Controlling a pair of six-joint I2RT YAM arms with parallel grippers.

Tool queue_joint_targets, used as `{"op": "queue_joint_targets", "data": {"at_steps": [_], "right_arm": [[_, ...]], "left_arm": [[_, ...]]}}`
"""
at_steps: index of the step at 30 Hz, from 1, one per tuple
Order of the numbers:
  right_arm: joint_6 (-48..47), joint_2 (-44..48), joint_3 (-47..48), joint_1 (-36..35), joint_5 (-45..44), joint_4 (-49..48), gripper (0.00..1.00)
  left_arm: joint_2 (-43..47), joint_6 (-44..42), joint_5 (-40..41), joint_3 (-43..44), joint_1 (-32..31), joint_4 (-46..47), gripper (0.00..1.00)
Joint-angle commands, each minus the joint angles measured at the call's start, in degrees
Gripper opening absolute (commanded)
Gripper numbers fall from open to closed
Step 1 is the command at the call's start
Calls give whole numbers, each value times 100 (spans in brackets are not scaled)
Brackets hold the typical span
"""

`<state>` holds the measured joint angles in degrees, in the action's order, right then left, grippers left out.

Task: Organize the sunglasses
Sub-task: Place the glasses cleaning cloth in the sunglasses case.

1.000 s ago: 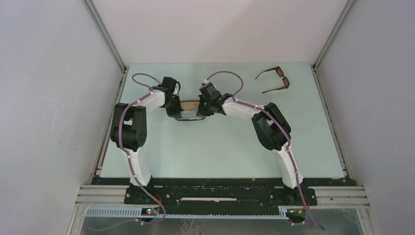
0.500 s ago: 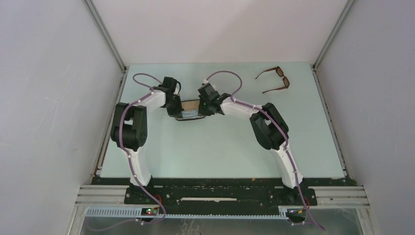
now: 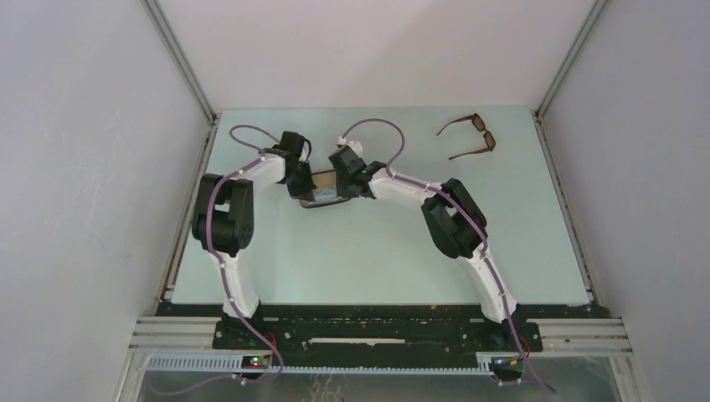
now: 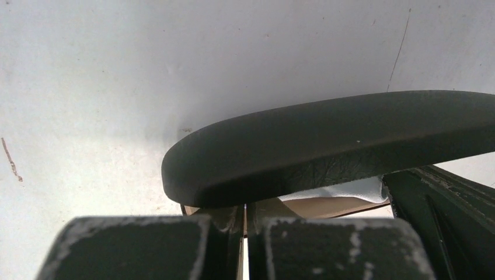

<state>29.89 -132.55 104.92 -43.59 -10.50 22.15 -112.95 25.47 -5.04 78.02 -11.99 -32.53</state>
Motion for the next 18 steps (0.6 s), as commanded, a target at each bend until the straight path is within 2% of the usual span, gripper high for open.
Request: {"op": "queue_joint_targets", "data": {"at_steps": [1,7,18], "right_arm": [[-549,98,-119,25,-854,131,0],[-1096,287,-461,-44,-1083,-225,0],[-1031,563,-622,-6,-885,-298,0]], "left_arm": [[-61,-90,376,161,64,-130,0],[35,-157,487,112,65,-227,0],[207,-264,775,45,73,-332,0]]}}
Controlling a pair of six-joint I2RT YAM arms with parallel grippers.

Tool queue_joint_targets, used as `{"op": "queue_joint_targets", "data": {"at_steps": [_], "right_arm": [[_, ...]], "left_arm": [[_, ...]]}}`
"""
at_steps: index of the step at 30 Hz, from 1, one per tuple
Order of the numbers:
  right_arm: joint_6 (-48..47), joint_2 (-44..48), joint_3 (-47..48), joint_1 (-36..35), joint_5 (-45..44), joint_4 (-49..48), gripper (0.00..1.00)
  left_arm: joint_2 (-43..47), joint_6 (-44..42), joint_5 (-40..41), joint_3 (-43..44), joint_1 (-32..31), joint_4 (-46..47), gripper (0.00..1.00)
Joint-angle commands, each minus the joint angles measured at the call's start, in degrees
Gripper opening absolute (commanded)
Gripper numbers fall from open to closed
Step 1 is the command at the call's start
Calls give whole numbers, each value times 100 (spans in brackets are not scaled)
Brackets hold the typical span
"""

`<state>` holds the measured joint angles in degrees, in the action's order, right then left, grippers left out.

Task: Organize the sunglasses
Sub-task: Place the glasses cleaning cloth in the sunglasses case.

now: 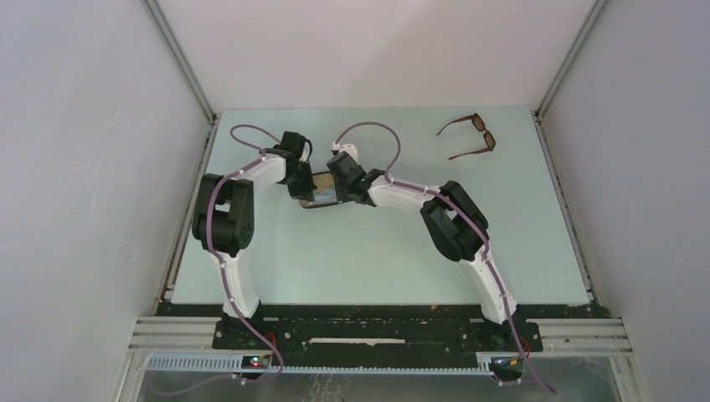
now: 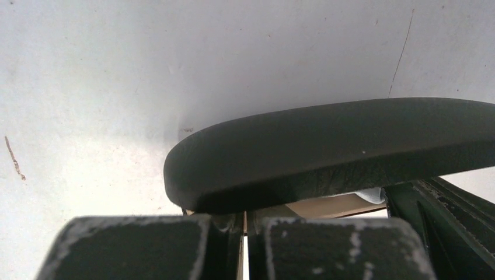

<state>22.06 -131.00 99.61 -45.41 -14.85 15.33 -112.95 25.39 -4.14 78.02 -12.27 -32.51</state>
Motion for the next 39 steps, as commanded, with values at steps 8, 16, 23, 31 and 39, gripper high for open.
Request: {"op": "queue_joint_targets", "data": {"at_steps": [8,16,23,31,39], "right_arm": [[51,643,-171,268,-102,495,9],[86,775,-230,247,-76,562,28],[155,919,-307,269,65,517,29],[268,1313,-623,184,511,39,28],[391,985,-276,85,875,-43,28]], "left_arm": [[245,-247,504,-20,91,-212,0],[262,-230,458,-142,93,-76,0],[261,-244,291,-133,67,-62,0],[249,-245,260,-103,-7,-37,0],[380,-149,250,-113,-72,3,17]]}}
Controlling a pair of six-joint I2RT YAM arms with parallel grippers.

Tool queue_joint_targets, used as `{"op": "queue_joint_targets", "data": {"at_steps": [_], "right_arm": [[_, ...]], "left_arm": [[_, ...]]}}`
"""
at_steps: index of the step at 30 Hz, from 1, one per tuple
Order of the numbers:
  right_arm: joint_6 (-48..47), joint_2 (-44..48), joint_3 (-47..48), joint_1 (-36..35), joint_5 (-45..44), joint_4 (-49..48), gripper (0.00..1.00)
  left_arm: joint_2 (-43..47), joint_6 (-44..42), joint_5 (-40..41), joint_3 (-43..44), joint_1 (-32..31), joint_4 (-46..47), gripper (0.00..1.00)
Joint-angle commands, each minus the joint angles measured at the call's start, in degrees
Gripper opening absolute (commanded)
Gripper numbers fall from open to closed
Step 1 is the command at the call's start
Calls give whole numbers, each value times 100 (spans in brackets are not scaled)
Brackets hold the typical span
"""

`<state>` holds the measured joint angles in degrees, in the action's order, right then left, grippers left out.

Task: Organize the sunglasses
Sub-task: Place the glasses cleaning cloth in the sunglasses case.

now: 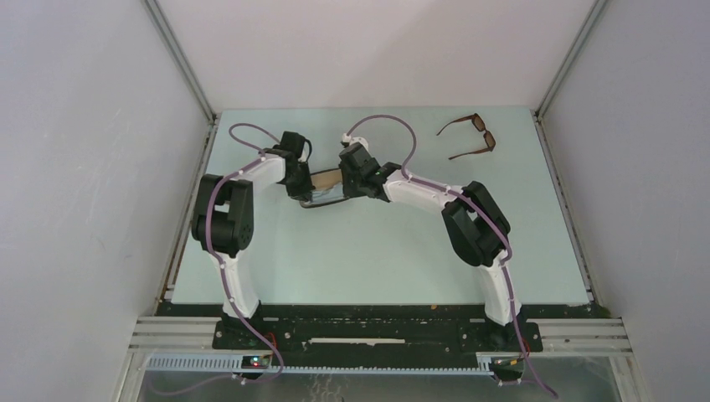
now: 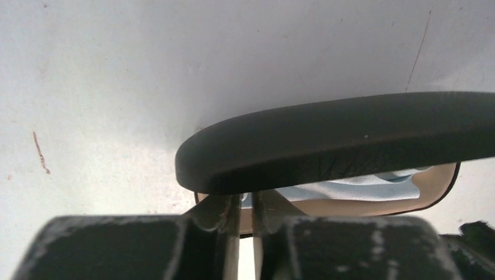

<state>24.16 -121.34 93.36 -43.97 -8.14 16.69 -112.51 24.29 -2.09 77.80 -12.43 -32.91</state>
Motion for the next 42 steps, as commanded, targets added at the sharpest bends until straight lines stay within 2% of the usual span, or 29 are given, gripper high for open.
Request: {"op": "queue_joint_targets", "data": {"at_steps": [1,7,17,31,42], "right_arm": [[219,-34,409,-55,233,-171,27],[481,-515,832,70,359,-76,23],[644,-860,868,160,399,-3,20],[973,-418,-226,61,419,-294,17],[999,-305,-153,2,446,-182,17]], "left_arm": [[377,-19,29,-110,-65,72,20],[512,58,-25,-129,-67,117,23],[670,10,-116,-246,-108,144,26],[1039,306,-39,-705,-175,492,26],[1373,440,88,-974,-181,749,26]]}}
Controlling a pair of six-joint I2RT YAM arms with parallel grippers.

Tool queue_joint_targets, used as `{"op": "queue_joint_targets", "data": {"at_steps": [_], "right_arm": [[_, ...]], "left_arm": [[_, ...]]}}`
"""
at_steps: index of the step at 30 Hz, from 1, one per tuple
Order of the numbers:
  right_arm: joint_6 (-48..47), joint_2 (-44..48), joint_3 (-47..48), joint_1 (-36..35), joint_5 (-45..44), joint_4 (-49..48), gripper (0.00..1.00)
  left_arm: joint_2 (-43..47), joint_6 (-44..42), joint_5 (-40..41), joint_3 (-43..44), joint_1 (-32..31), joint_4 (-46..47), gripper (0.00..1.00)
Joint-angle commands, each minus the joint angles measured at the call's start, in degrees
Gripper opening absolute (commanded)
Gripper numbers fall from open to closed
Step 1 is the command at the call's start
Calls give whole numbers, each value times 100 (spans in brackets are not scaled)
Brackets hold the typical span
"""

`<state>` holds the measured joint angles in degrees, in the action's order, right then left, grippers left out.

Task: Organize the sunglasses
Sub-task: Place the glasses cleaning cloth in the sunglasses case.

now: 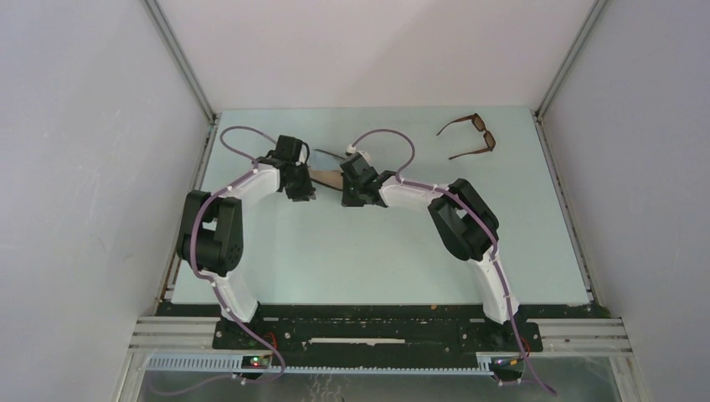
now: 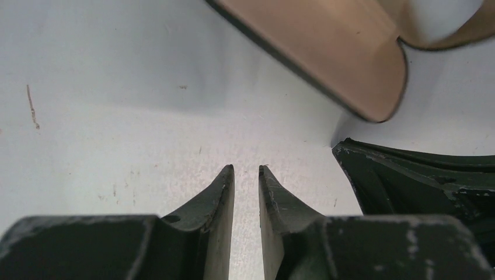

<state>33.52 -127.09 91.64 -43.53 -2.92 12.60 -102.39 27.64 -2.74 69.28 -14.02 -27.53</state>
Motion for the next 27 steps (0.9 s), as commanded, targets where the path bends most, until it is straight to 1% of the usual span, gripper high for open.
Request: {"op": "queue_joint_targets", "data": {"at_steps": [1,8,14,20,23,26,27], "right_arm": [[52,298,9,-42,-76,221,16],[4,591,-206,-34,-112,177,17],[-42,1062,-635,-27,-195,82,17],[-84,1543,-1129,-8,-324,46,17],[-112,1760,-1361,2,-410,72,18],[-114,2030,-1628,11,-482,89,18],[-116,2122,-1714,11,-516,97,18]], "left_arm": [[372,110,154,-138,-22,208,26],[517,110,193,-139,-14,179,26],[704,90,248,48,-5,43,26],[757,177,138,166,41,36,27],[731,301,-24,240,110,99,31],[695,520,-214,319,210,219,37],[675,615,-270,346,247,270,40]]}}
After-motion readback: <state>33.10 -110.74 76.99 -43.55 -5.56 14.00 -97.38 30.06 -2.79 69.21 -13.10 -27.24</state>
